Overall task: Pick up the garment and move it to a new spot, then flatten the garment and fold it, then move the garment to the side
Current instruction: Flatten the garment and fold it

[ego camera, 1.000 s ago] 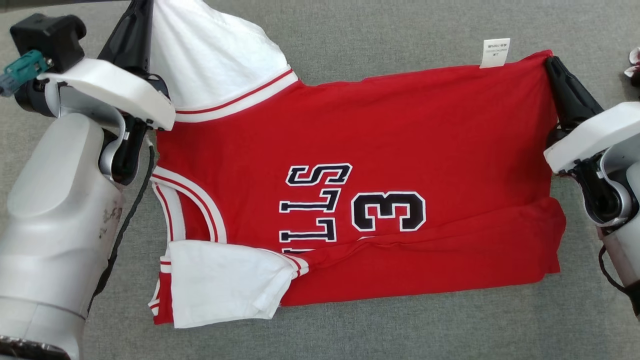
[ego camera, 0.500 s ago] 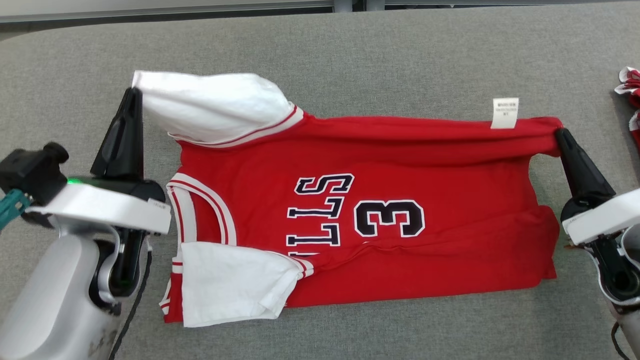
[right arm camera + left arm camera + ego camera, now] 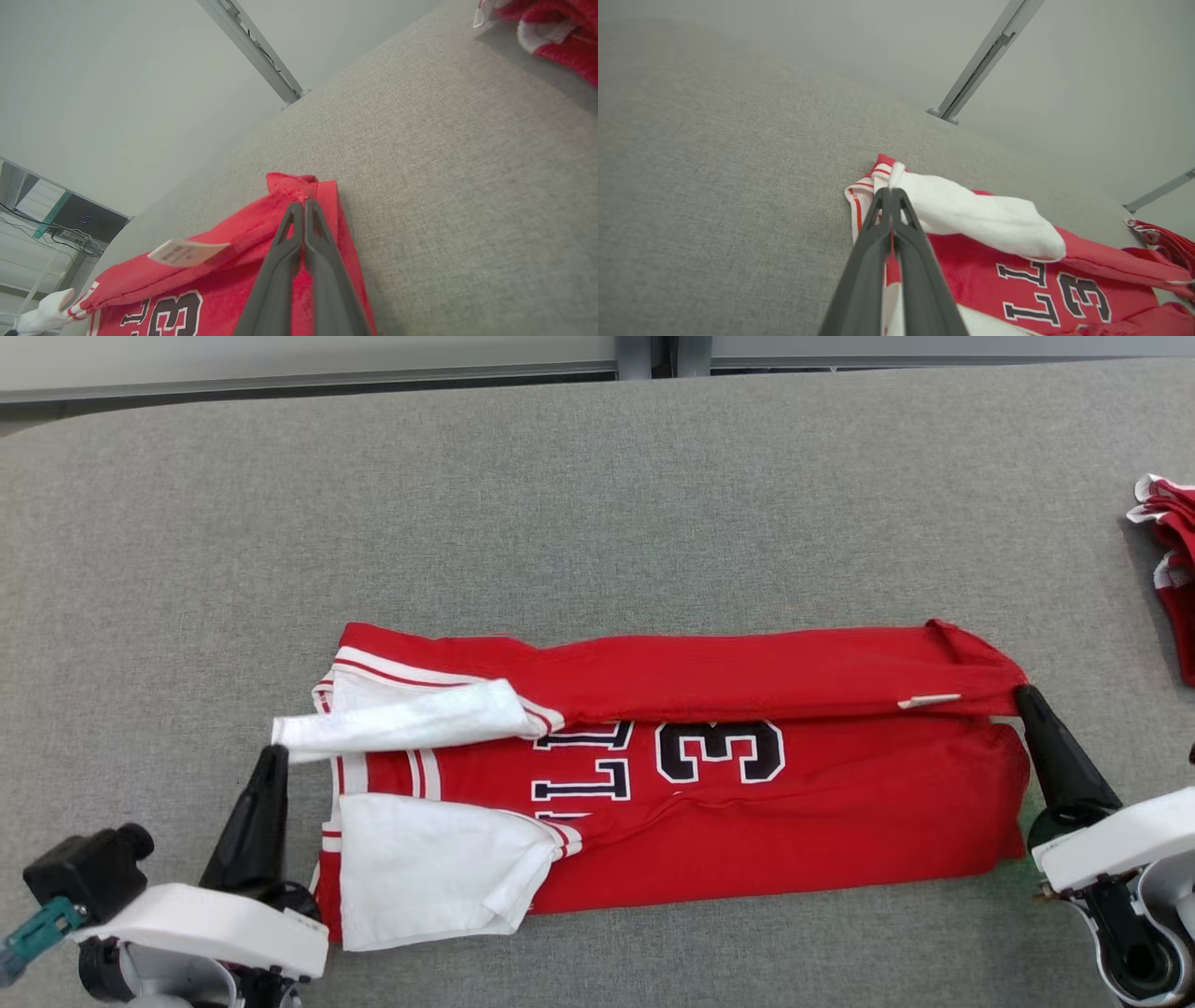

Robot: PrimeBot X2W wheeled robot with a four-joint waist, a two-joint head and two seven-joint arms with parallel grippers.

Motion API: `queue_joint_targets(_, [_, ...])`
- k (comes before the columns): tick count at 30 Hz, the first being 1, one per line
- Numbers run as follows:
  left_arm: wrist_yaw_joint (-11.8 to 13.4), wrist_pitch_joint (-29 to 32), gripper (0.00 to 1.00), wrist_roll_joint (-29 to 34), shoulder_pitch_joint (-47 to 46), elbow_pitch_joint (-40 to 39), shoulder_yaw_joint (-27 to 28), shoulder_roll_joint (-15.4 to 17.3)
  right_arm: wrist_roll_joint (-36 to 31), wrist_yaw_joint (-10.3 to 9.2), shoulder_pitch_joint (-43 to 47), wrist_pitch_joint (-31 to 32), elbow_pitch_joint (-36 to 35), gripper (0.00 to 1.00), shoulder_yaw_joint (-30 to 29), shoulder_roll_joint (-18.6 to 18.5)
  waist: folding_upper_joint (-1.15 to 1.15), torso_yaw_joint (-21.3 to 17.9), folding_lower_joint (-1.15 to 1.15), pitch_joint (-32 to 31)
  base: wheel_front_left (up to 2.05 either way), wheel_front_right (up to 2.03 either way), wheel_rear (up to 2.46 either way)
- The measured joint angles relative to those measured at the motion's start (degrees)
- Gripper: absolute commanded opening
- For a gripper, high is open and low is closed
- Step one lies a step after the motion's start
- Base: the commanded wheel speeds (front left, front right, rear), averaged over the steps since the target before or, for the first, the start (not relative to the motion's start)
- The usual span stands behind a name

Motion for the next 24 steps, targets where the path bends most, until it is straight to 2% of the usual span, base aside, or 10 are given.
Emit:
queue_joint_targets(3, [0.0,1.2,0.0,-1.6,2.0,0.7,-0.6,-0.7,-0.1,0.0,1.6,-0.1,0.2,0.0,-0.2,0.5,0.0,0.1,0.0,-0.4,0.0,0.0,0.0])
queue_joint_targets(5, [-0.3,1.7,0.0,-3.1,2.9,1.9,-0.9,-1.9,-1.4,0.0,2.5,-0.3,0.7,0.52,-0.2,0.7,0.0,0.2,0.0,-0.7,0.0,0.0,0.0])
queue_joint_targets(6, [-0.6,2.3,0.0,-4.0,3.1,3.0,-1.2,-2.3,-1.9,0.0,2.8,-0.6,1.1,1.0,-0.2,0.8,0.0,0.2,0.0,-0.8,0.0,0.0,0.0])
queue_joint_targets(7, [-0.7,2.5,0.28,-4.6,3.3,4.2,-1.4,-2.7,-2.3,0.0,3.0,-0.7,1.2,1.0,-0.1,1.1,0.0,0.2,0.0,-1.0,0.0,0.0,0.0])
queue_joint_targets(8, [-0.8,2.2,1.0,-4.6,3.3,5.3,-1.3,-3.2,-3.2,0.0,3.3,-1.2,0.9,1.0,0.2,1.2,0.0,0.2,0.0,-1.2,0.0,0.0,0.0])
queue_joint_targets(12, [-0.9,-0.3,1.0,-2.8,3.1,8.2,-1.5,-3.1,-6.2,0.0,3.9,-4.0,-0.5,1.0,-0.3,1.5,0.0,0.2,0.0,-1.8,0.0,0.0,0.0])
queue_joint_targets(16, [0.7,-4.6,1.0,1.9,2.2,8.8,-0.8,-2.9,-12.4,0.0,5.2,-6.9,-3.4,1.0,-2.0,1.6,0.0,0.1,0.0,-2.8,0.0,0.0,0.0])
queue_joint_targets(21, [3.4,-6.9,1.0,8.6,1.1,6.1,1.4,-3.4,-21.3,0.0,5.6,-8.3,-7.7,1.0,-5.8,3.6,0.0,-0.4,0.0,-4.2,0.0,0.0,0.0])
queue_joint_targets(24, [3.9,-7.1,1.0,13.5,0.1,2.8,3.2,-4.2,-24.8,0.0,6.2,-8.0,-10.8,1.0,-7.2,5.6,0.0,-0.6,0.0,-5.0,0.0,0.0,0.0])
